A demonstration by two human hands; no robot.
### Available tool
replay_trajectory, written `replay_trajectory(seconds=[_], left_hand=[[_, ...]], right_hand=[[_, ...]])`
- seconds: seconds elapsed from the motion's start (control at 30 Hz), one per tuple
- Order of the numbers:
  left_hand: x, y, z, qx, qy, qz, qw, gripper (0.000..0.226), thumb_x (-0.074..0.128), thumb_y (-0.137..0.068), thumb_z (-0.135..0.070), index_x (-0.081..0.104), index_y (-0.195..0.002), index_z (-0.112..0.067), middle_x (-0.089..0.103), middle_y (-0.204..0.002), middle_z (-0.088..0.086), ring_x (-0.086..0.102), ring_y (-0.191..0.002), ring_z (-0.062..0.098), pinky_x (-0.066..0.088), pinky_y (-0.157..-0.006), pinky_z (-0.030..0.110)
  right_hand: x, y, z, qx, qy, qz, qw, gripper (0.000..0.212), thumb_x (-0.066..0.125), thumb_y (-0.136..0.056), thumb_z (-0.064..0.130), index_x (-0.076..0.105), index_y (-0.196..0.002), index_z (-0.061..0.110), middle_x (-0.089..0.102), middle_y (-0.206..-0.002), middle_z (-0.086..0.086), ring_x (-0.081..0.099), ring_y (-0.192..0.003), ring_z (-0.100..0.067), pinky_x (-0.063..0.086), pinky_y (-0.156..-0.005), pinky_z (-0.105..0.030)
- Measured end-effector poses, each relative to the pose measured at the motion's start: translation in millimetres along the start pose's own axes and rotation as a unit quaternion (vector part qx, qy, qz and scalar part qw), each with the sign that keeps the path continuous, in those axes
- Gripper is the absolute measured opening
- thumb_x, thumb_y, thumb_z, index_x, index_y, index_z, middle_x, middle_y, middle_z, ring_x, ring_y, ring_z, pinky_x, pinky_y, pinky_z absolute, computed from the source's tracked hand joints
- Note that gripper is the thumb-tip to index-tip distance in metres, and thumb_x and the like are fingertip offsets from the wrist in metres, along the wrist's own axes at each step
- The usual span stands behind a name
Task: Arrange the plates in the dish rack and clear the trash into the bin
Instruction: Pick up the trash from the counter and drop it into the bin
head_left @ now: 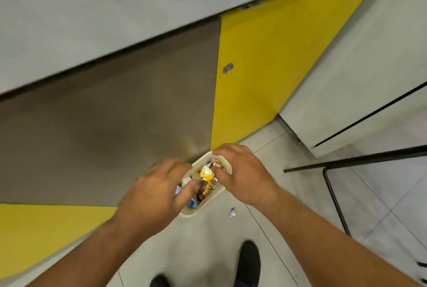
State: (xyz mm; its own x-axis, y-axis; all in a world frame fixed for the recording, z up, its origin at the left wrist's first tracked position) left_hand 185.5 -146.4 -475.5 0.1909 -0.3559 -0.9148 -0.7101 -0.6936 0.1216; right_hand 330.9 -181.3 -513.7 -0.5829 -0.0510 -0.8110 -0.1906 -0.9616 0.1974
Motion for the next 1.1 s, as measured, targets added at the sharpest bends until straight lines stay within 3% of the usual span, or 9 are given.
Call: replay_trajectory(seconds=[0.1, 0.23, 0.37, 0.5, 0.7, 1.1], left_hand=[[-90.8, 11.9, -41.3, 0.045, -0.005, -0.074, 0.996, 0.03, 0.038, -0.09, -0.054, 0.052, -0.109, -0.035, 0.053, -0.112, -0.015, 0.058, -0.095, 0.012, 0.053, -0.068, 0.029], [-196.1, 34.7, -92.8, 0.104, -0.017, -0.105, 0.989, 0.037, 0.038, -0.091, -0.055, 0.055, -0.112, -0.03, 0.057, -0.113, -0.01, 0.06, -0.096, 0.012, 0.056, -0.064, 0.036], [-297.3, 56.6, -118.1, 0.13, -0.033, -0.143, 0.981, 0.047, 0.037, -0.09, -0.058, 0.057, -0.118, -0.026, 0.059, -0.118, -0.007, 0.057, -0.103, 0.014, 0.054, -0.075, 0.035], [-370.4, 77.6, -117.0, 0.128, -0.054, -0.167, 0.976, 0.052, 0.032, -0.088, -0.064, 0.052, -0.123, -0.031, 0.054, -0.123, -0.011, 0.051, -0.11, 0.011, 0.047, -0.081, 0.03], [-425.0, 90.6, -94.7, 0.093, -0.048, -0.183, 0.978, 0.064, 0.023, -0.081, -0.076, 0.041, -0.132, -0.041, 0.041, -0.141, -0.018, 0.037, -0.128, 0.005, 0.038, -0.101, 0.029], [-458.5, 109.4, -34.0, -0.006, -0.009, -0.243, 0.97, 0.05, 0.032, -0.086, -0.069, 0.047, -0.124, -0.04, 0.046, -0.131, -0.021, 0.041, -0.113, -0.004, 0.035, -0.092, 0.018]], right_hand=[[-70.1, 17.3, 57.0, -0.031, 0.01, -0.052, 0.998, 0.036, 0.06, -0.088, 0.033, 0.06, -0.122, 0.022, 0.057, -0.126, 0.005, 0.045, -0.119, -0.018, 0.039, -0.099, -0.026], [-166.8, 44.4, 129.0, -0.058, 0.025, -0.101, 0.993, 0.046, 0.052, -0.086, 0.044, 0.057, -0.125, 0.021, 0.056, -0.128, 0.003, 0.045, -0.121, -0.017, 0.041, -0.1, -0.031], [-247.9, 72.5, 196.5, -0.076, 0.048, -0.151, 0.984, 0.055, 0.045, -0.084, 0.052, 0.055, -0.128, 0.022, 0.056, -0.129, 0.001, 0.047, -0.122, -0.018, 0.041, -0.101, -0.03], [-300.3, 97.3, 254.8, -0.089, 0.052, -0.194, 0.975, 0.051, 0.059, -0.086, 0.045, 0.05, -0.132, 0.024, 0.05, -0.132, 0.004, 0.044, -0.124, -0.015, 0.038, -0.102, -0.027], [-335.1, 113.6, 306.3, -0.105, 0.054, -0.216, 0.969, 0.048, 0.056, -0.089, 0.043, 0.044, -0.133, 0.03, 0.041, -0.136, 0.01, 0.04, -0.125, -0.011, 0.04, -0.1, -0.026], [-330.8, 74.8, 377.0, -0.156, 0.044, -0.173, 0.972, 0.042, 0.052, -0.094, 0.04, 0.044, -0.133, 0.027, 0.039, -0.135, 0.01, 0.043, -0.122, -0.011, 0.041, -0.099, -0.025]])
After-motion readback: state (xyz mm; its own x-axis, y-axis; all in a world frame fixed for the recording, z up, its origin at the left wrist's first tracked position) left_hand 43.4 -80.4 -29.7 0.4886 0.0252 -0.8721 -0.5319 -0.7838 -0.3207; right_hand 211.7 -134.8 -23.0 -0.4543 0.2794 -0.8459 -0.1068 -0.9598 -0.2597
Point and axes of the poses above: each hand's wrist, its own y-axis away from the middle knuckle, its own x-axis out of the palm, z = x × y, the point moved 10 cm from there along -y, towards the middle knuckle
